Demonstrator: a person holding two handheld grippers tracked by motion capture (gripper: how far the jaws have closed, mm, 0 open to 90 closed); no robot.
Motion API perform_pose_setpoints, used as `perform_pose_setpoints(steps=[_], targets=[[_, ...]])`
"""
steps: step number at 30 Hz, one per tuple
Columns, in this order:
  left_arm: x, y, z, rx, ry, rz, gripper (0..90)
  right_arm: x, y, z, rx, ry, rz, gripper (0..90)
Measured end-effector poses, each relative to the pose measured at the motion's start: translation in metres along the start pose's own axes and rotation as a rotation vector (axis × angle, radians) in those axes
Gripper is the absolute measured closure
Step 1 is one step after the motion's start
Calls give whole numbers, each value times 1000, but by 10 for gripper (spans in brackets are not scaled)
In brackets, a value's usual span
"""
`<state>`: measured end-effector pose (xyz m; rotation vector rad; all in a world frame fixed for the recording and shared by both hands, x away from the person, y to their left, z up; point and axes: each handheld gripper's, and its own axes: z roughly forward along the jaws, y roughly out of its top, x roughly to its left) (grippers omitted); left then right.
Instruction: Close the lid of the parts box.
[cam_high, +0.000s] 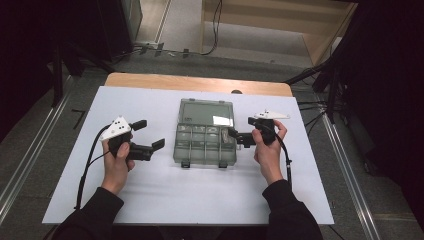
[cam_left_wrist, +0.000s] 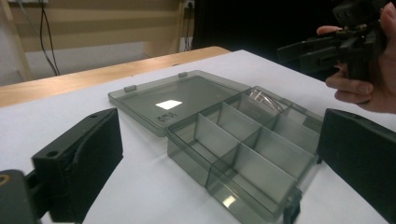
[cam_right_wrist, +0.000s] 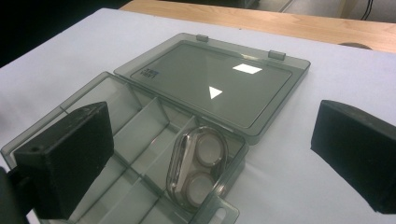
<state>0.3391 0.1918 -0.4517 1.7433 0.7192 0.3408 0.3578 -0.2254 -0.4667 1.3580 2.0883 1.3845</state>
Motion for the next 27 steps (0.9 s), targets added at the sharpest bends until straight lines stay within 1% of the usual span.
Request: perform_pose_setpoints(steps=[1, 4, 6, 8, 11, 14, 16, 19, 25, 27], targets=[[2, 0, 4, 5, 3, -5, 18, -1, 0, 1, -2, -1, 5, 0], [5, 2, 13, 20, 7, 0, 18, -3, 1, 3, 0, -2, 10, 0], [8, 4, 19, 21, 11, -1, 19, -5, 2, 5, 0, -1, 8, 0], [12, 7, 24, 21, 9, -4, 19, -7, 2, 7, 0, -13, 12, 0], [16, 12, 31, 9, 17, -23, 26, -10, 4, 9, -6, -17, 29, 0], [18, 16, 38, 14, 17, -20, 32, -11, 6, 12, -7, -17, 31, 0], [20, 18, 43, 18, 16, -21, 35, -11, 7, 14, -1, -15, 22, 0], [24, 19, 50, 34, 15, -22, 37, -11, 9, 17, 6, -12, 18, 0], [32, 19, 67, 55, 19, -56, 52, -13, 13, 24, 8, 0, 24, 0], [34, 17, 73, 64, 22, -87, 66, -14, 14, 26, 14, 11, 31, 0]])
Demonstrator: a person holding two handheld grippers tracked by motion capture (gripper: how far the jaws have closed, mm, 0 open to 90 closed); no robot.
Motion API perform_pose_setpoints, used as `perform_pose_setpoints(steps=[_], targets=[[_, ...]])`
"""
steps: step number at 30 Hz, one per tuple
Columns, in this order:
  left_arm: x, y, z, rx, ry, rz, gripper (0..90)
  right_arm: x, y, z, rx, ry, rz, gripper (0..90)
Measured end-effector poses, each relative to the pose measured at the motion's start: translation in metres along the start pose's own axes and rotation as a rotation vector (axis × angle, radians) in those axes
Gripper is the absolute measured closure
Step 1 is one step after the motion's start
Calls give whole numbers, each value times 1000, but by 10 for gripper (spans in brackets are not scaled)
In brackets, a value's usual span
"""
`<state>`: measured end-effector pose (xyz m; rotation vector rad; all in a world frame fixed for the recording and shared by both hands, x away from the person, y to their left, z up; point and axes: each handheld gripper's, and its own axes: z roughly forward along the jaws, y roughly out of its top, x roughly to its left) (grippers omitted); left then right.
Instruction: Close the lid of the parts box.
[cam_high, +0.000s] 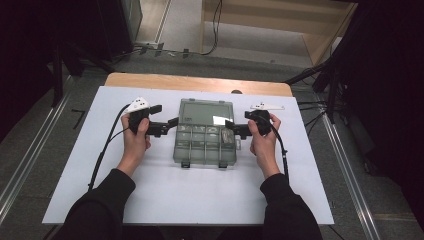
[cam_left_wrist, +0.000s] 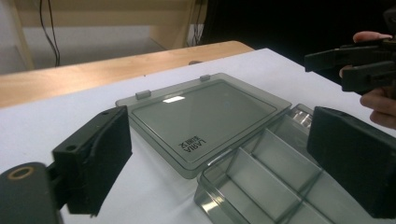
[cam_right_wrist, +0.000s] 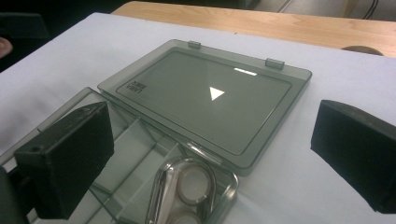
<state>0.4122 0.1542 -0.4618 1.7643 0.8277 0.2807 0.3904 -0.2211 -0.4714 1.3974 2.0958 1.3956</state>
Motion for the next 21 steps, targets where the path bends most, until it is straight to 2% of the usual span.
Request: perform_pose_setpoints(steps=[3, 7, 11, 15, 17, 19, 21], targets=[[3, 0, 9, 22, 18, -22, 120, -2, 1, 4, 1, 15, 11, 0], [8, 1, 18, 45, 25, -52, 125, -4, 2, 11, 15, 29, 23, 0], [13, 0, 28, 54, 18, -102, 128, -9, 3, 15, 25, 59, 67, 0], [15, -1, 39, 93, 12, -136, 134, -13, 6, 18, 39, 81, 91, 0], [16, -1, 44, 110, 26, -159, 163, -14, 7, 20, 52, 77, 103, 48], [15, -2, 46, 114, 59, -159, 202, -16, 8, 23, 70, 80, 124, 54], [17, -2, 50, 121, 67, -189, 251, -17, 9, 26, 92, 88, 154, 101]])
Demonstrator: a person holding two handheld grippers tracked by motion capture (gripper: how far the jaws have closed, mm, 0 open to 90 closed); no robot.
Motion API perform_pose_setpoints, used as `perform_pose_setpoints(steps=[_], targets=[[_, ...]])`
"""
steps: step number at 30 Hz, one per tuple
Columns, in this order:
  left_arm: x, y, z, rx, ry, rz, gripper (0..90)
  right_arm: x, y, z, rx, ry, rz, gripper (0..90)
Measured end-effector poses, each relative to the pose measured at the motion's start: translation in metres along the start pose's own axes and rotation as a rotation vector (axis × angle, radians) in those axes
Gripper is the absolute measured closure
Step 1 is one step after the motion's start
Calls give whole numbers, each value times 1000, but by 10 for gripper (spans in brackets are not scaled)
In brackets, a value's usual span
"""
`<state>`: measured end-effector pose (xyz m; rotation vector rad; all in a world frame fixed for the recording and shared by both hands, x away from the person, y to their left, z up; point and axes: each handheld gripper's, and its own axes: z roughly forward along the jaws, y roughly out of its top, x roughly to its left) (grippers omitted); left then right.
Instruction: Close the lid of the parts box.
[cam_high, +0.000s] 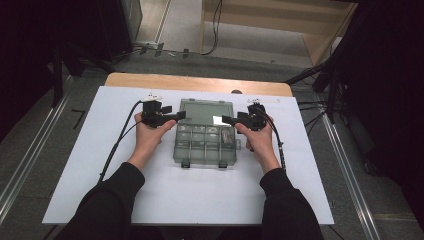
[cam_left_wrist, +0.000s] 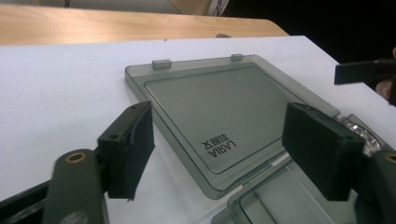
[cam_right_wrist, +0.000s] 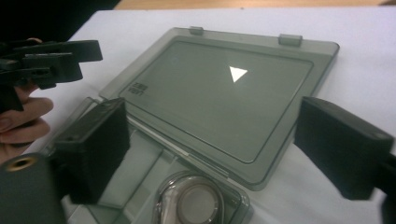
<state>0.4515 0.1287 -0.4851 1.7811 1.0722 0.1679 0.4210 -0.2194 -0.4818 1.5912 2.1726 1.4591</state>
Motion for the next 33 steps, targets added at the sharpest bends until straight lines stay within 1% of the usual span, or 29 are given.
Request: perform_pose_setpoints(steps=[1, 3, 5, 8, 9, 12, 14, 15, 18, 19, 20, 22, 25, 27, 30, 32, 33], targets=[[0, 0, 2, 7, 6, -15, 264, 0, 1, 1, 8, -11, 8, 115], [0, 0, 5, 14, 14, -16, 311, -1, 1, 4, 17, -23, 7, 129], [0, 1, 8, 31, 23, -28, 359, -4, 0, 5, 22, -44, 26, 166], [0, 1, 11, 45, 26, -42, 403, -10, -1, 7, 22, -55, 69, 248], [0, 1, 12, 51, 29, -43, 416, -11, -1, 9, 25, -59, 77, 272], [0, 0, 15, 51, 38, -59, 419, -13, -1, 12, 31, -69, 93, 334], [1, -1, 16, 60, 51, -69, 443, -14, -1, 15, 42, -73, 112, 360], [1, -2, 17, 62, 47, -78, 443, -14, -1, 16, 49, -72, 119, 370], [0, -3, 20, 74, 40, -88, 459, -15, -2, 21, 68, -90, 118, 385], [0, -4, 21, 81, 43, -90, 459, -16, -3, 22, 68, -93, 126, 393], [-1, -4, 22, 77, 37, -94, 459, -17, -3, 23, 71, -97, 134, 398], [-3, -4, 24, 79, 56, -95, 457, -18, -5, 25, 69, -98, 142, 398], [-3, -4, 25, 84, 63, -111, 456, -19, -6, 28, 81, -110, 145, 398], [-2, -4, 26, 92, 66, -114, 456, -20, -7, 29, 87, -106, 141, 398], [-2, -6, 28, 102, 77, -132, 458, -22, -8, 30, 102, -102, 147, 406], [-3, -6, 29, 110, 91, -146, 475, -22, -9, 31, 112, -102, 139, 414], [-3, -7, 30, 114, 94, -150, 476, -22, -9, 31, 114, -94, 141, 425]])
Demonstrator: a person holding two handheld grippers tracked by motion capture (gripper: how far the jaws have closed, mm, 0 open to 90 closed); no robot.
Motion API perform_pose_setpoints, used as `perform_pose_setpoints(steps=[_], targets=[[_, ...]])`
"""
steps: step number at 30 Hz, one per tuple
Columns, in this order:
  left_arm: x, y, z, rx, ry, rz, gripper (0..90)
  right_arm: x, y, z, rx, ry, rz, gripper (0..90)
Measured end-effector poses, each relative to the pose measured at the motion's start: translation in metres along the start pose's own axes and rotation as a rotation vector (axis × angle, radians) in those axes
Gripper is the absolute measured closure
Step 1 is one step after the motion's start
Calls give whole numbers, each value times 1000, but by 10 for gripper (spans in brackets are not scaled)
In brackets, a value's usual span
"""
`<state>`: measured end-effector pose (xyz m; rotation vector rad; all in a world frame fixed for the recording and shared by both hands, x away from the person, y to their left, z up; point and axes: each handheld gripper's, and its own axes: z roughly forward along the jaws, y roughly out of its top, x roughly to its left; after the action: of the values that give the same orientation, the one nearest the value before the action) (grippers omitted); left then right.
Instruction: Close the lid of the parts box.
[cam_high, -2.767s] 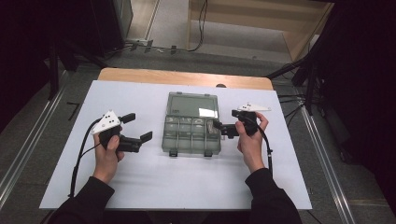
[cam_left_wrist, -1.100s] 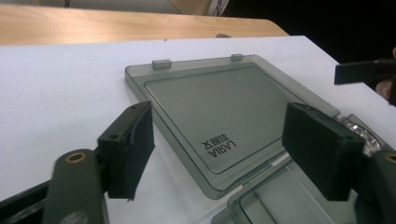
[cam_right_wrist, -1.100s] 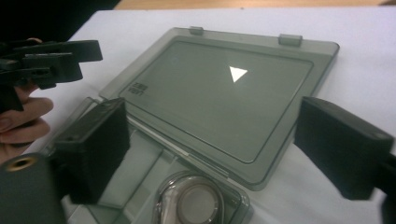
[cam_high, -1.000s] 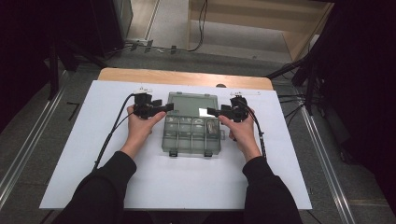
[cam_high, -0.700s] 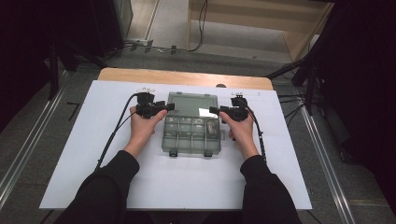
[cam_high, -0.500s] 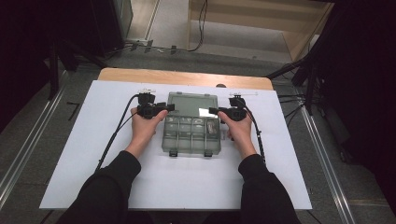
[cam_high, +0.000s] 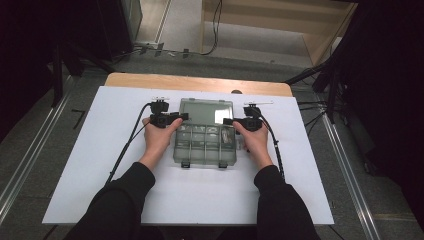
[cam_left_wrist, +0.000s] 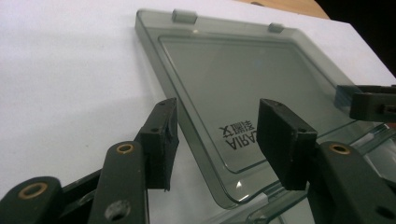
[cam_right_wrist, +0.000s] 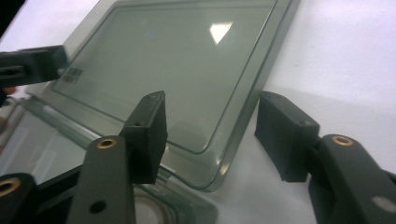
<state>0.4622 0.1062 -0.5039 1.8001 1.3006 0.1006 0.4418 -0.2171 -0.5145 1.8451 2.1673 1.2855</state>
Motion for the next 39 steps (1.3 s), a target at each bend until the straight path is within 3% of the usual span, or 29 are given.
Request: perform_pose_setpoints(steps=[3, 8, 11, 13, 20, 24, 30, 34, 37, 39], targets=[[2, -1, 2, 20, 3, -16, 481, -1, 0, 0, 6, 17, 9, 433], [6, 2, -2, 6, -15, -33, 571, -2, 1, -5, -13, 12, -10, 504], [8, 3, -4, 1, -37, -48, 613, -1, 2, -9, -33, -4, -27, 554], [9, 4, -7, -15, -76, -67, 643, -1, 1, -13, -50, -8, -36, 604], [8, 6, -19, -73, -89, 8, 756, 3, 1, -28, -106, -23, -96, 770], [6, 5, -24, -88, -83, 78, 817, 7, -1, -33, -124, -52, -138, 799], [7, 7, -26, -88, -88, 77, 817, 12, -6, -35, -159, -78, -181, 807], [8, 18, -32, -133, -78, 57, 724, 16, -9, -36, -180, -105, -222, 810], [5, 26, -33, -136, -69, 87, 724, 18, -12, -36, -203, -116, -242, 809], [5, 30, -34, -140, -76, 84, 724, 18, -14, -36, -216, -117, -252, 809]])
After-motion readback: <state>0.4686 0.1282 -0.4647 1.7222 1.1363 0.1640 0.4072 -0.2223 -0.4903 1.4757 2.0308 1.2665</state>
